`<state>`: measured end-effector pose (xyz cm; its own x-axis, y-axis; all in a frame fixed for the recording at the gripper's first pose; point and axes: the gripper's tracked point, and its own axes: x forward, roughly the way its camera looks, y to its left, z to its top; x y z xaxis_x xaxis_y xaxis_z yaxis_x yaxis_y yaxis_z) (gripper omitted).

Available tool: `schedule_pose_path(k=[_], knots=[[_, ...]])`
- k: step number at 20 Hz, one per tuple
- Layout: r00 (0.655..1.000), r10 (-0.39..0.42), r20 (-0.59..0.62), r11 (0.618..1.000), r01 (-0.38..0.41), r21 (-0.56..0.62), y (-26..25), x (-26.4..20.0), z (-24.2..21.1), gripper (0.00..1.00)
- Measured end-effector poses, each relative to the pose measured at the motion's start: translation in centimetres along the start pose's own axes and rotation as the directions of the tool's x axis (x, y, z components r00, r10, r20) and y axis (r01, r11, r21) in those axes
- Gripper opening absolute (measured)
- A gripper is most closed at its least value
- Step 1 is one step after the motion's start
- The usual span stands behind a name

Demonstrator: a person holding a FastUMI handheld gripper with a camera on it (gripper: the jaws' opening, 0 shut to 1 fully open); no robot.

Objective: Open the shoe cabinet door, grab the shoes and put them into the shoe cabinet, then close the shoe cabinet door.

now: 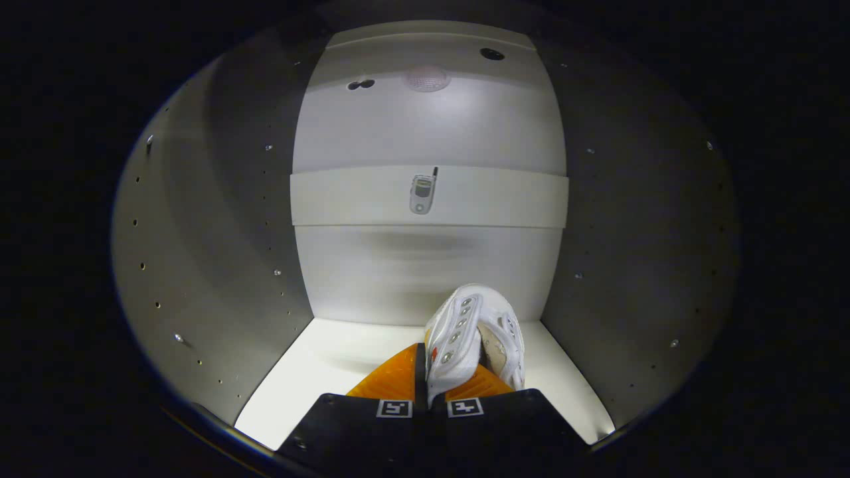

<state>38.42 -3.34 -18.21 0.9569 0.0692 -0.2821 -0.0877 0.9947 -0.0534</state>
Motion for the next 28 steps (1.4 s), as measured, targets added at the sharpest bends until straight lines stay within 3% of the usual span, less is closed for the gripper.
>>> schedule_pose_path(k=[6,14,15,18,21,24,27,28], knots=[[0.999,-0.001,-0.033,1.0,0.002,0.031,-0.2,1.6,-0.7,0.04],[0.997,0.007,-0.076,1.0,-0.008,-0.011,0.1,1.0,-2.1,0.06],[0.997,0.015,-0.076,1.0,-0.016,-0.011,0.2,1.4,-2.3,0.15],[0.994,0.026,-0.102,0.999,-0.029,-0.034,0.6,1.0,-2.9,0.14],[0.993,0.025,-0.119,0.998,-0.032,-0.059,0.8,0.0,-3.3,0.39],[0.996,0.021,-0.088,0.998,-0.026,-0.057,0.7,-1.7,-2.3,0.57],[0.998,0.004,-0.066,0.999,-0.007,-0.045,0.2,-3.6,-1.5,0.7],[0.998,-0.001,-0.061,0.999,-0.001,-0.039,0.1,-4.1,-1.2,0.7]])
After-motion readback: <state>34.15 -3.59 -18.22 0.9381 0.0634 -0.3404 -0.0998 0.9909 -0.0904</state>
